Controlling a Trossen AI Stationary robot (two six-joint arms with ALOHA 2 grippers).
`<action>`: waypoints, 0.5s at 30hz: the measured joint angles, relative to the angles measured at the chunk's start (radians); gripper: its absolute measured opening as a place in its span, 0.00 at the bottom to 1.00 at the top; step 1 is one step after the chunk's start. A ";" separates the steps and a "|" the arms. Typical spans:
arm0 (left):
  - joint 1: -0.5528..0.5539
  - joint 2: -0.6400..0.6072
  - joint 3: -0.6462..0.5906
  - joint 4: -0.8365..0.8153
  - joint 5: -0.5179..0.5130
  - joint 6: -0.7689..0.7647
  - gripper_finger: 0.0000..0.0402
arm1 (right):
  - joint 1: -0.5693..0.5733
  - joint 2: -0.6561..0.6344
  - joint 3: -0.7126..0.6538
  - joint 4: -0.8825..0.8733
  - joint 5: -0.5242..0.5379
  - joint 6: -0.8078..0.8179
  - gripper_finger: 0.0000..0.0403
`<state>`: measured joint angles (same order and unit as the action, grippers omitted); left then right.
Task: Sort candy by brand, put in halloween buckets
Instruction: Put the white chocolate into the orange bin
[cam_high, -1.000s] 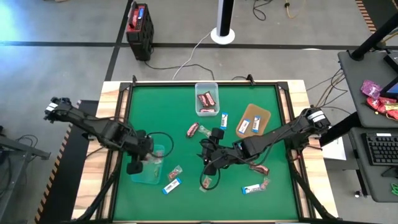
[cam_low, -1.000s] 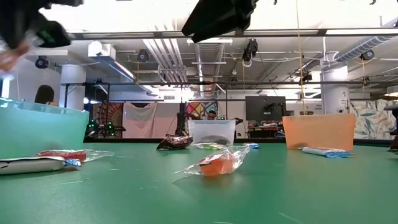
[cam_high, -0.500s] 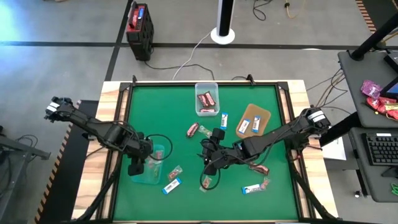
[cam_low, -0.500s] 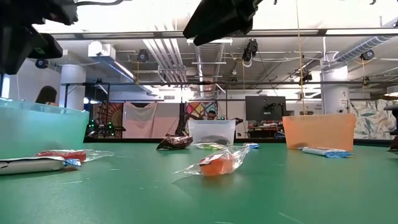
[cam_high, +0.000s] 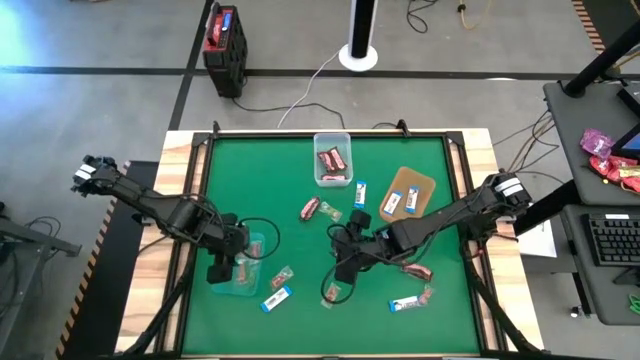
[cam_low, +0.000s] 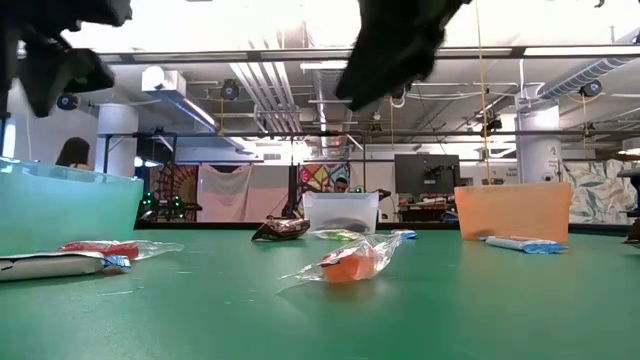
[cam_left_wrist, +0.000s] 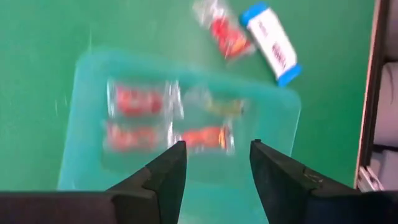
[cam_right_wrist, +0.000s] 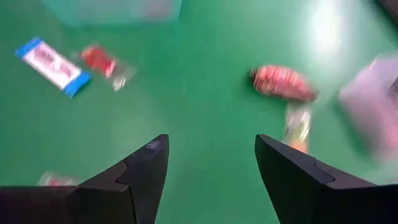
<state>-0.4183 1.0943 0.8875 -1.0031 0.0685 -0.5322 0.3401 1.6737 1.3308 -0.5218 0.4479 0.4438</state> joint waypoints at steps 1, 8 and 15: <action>0.000 0.000 0.000 0.025 -0.012 0.024 0.40 | 0.000 0.000 0.000 -0.030 -0.027 0.038 0.58; 0.000 0.000 0.000 0.222 -0.122 0.264 0.40 | 0.014 -0.001 0.000 -0.275 -0.254 0.297 0.58; 0.001 0.000 0.000 0.385 -0.176 0.506 0.40 | 0.087 -0.002 0.000 -0.592 -0.310 0.437 0.58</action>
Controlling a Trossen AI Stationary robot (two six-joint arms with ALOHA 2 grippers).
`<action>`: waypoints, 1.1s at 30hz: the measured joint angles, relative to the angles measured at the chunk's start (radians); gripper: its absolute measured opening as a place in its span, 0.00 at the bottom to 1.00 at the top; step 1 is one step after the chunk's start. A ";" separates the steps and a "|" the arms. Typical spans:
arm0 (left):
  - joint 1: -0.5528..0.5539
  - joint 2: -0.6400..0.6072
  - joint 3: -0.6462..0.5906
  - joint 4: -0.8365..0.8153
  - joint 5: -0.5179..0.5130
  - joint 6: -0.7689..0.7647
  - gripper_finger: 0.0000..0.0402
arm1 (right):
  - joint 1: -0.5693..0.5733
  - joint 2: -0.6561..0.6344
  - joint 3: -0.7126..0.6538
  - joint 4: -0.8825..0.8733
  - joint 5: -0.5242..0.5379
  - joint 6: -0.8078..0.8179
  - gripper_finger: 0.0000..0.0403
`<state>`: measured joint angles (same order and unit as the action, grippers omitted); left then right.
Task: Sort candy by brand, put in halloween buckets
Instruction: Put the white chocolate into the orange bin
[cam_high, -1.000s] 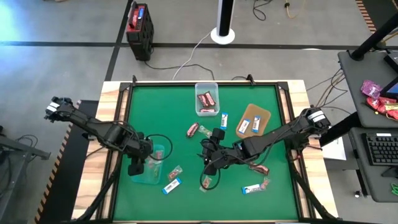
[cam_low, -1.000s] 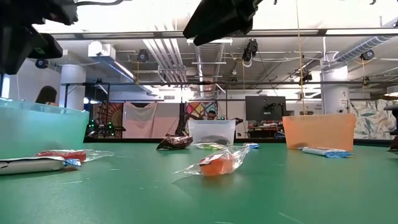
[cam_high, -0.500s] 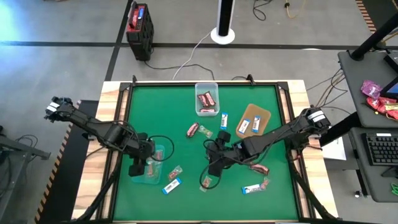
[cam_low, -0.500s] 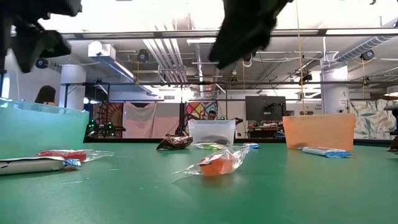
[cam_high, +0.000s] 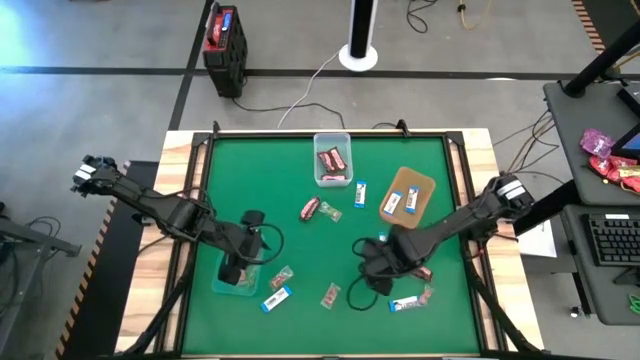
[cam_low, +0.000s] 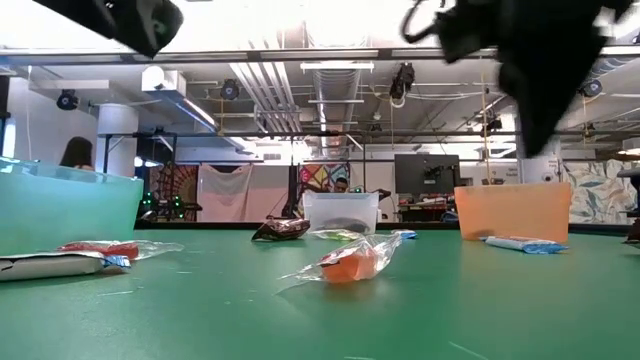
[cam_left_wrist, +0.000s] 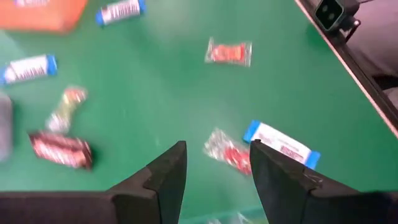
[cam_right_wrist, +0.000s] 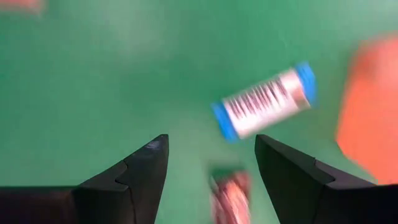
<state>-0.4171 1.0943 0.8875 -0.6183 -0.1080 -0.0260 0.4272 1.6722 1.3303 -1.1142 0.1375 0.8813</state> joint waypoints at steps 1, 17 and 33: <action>0.000 0.000 0.000 0.013 -0.005 0.026 0.40 | 0.012 0.000 0.000 -0.049 -0.002 0.030 0.58; 0.012 0.000 -0.063 0.117 -0.063 0.101 0.40 | 0.131 -0.024 -0.029 -0.189 -0.148 0.247 0.58; 0.017 0.000 -0.099 0.218 -0.093 0.118 0.40 | 0.294 0.106 -0.033 0.120 -0.188 0.006 0.53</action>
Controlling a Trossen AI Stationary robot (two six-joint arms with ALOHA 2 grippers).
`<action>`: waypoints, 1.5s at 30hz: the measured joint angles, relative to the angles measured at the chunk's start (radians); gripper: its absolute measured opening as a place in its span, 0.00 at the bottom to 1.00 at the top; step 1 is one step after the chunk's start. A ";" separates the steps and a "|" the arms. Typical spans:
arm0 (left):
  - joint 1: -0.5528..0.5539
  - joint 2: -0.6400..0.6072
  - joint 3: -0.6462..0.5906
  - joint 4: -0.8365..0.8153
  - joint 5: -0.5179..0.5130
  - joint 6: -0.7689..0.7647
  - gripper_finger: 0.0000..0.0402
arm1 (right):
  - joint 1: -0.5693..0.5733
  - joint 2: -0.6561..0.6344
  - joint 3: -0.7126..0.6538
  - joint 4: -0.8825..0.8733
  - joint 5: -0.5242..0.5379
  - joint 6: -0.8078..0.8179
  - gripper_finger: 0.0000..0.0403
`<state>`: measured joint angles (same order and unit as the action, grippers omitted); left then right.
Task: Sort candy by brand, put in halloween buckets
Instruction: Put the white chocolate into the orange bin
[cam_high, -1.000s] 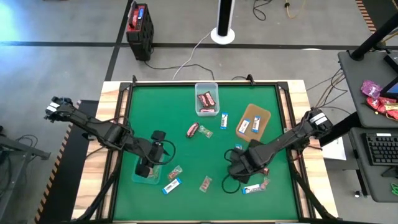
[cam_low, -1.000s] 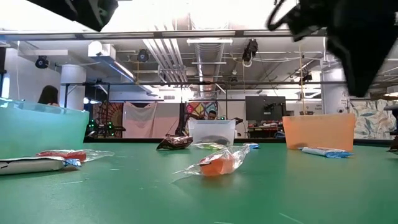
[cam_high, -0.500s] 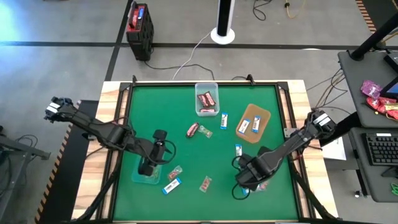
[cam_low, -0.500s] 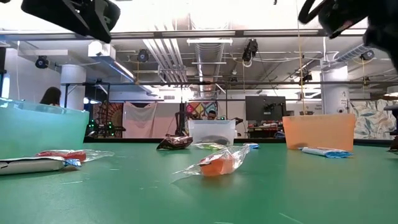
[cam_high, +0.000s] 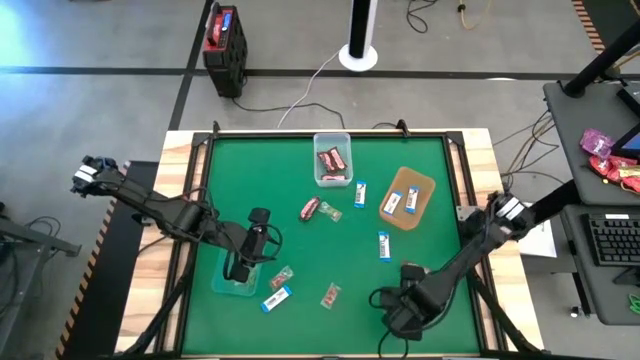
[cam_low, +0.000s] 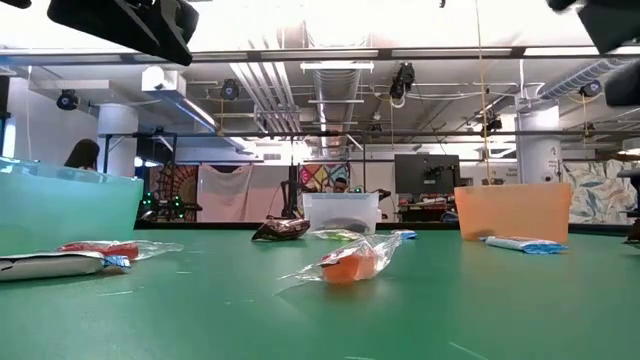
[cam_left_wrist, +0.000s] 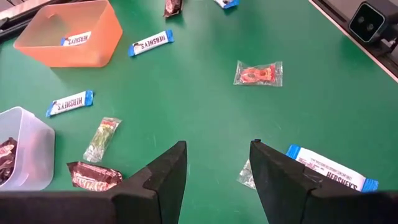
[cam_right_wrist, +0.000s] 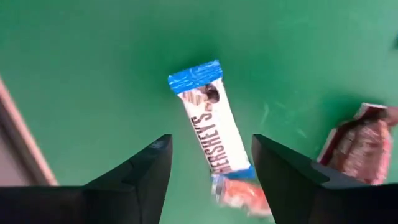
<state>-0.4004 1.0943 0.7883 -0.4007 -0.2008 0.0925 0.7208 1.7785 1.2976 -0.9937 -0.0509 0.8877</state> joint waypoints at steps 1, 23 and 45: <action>0.000 0.000 0.000 0.000 0.000 0.000 0.40 | 0.002 0.017 0.000 0.001 0.000 -0.008 0.52; 0.000 0.000 0.000 0.017 -0.001 -0.019 0.40 | -0.091 0.124 0.000 0.033 0.018 -0.155 0.20; 0.000 0.000 0.000 0.021 0.000 -0.032 0.40 | -0.151 -0.059 -0.002 0.085 0.364 -0.229 0.05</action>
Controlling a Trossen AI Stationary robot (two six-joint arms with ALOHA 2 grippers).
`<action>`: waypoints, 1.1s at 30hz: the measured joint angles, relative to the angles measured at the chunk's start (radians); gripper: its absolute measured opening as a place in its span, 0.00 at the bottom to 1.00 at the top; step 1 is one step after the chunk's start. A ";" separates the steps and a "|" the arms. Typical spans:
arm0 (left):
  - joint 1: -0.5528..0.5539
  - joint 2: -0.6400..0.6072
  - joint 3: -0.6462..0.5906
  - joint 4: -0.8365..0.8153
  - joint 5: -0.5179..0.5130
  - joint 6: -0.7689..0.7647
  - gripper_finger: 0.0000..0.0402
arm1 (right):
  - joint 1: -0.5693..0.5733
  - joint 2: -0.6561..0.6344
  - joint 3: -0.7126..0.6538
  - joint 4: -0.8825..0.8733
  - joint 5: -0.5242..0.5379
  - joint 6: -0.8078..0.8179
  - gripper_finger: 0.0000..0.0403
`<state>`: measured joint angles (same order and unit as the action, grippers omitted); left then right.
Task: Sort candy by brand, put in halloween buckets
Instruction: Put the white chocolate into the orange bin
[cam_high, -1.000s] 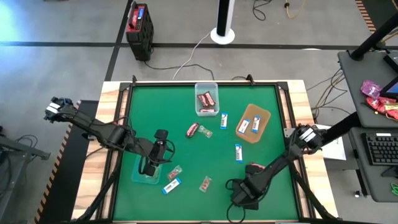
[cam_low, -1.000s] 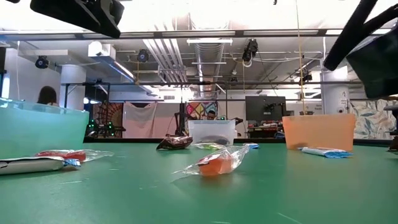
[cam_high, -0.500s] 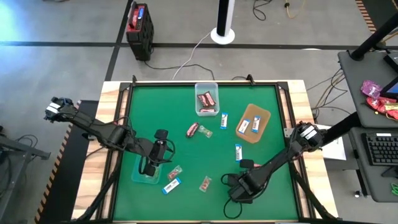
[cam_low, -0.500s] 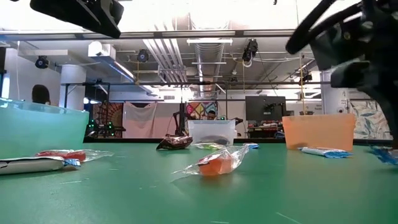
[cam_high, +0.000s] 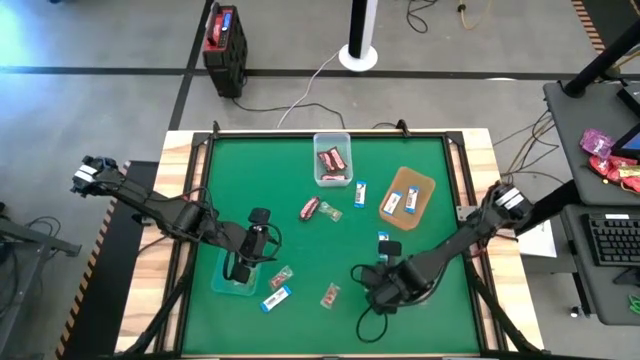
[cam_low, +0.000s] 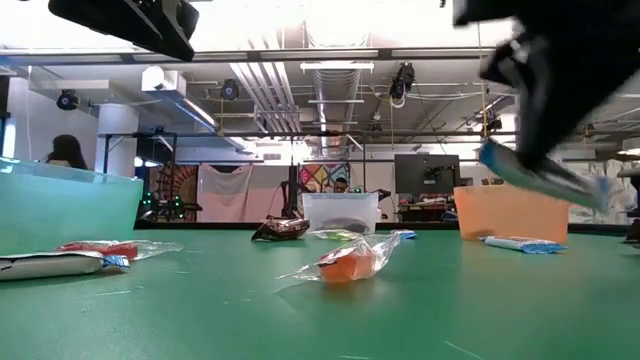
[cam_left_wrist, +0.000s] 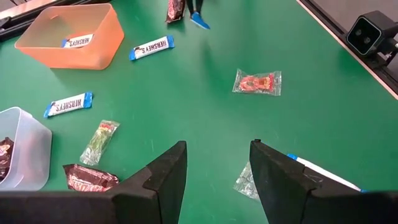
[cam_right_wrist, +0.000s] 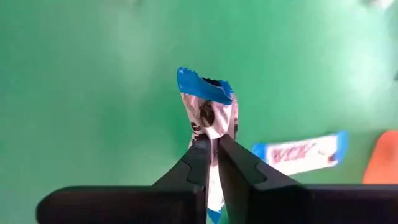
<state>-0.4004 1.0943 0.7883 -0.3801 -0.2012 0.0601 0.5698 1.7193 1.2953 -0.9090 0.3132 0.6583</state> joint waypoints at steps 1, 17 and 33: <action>0.000 0.000 0.000 0.001 0.000 0.000 0.40 | -0.005 -0.016 0.000 0.011 0.022 -0.018 0.04; 0.000 -0.029 0.000 -0.002 -0.002 -0.036 0.40 | -0.291 -0.243 0.002 0.000 0.395 0.137 0.02; 0.000 -0.027 0.000 -0.124 -0.002 -0.174 0.40 | -0.638 -0.168 -0.017 -0.538 0.135 0.451 0.08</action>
<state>-0.4004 1.0676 0.7883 -0.5041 -0.2035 -0.1143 -0.0680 1.5517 1.2782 -1.4467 0.4480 1.1097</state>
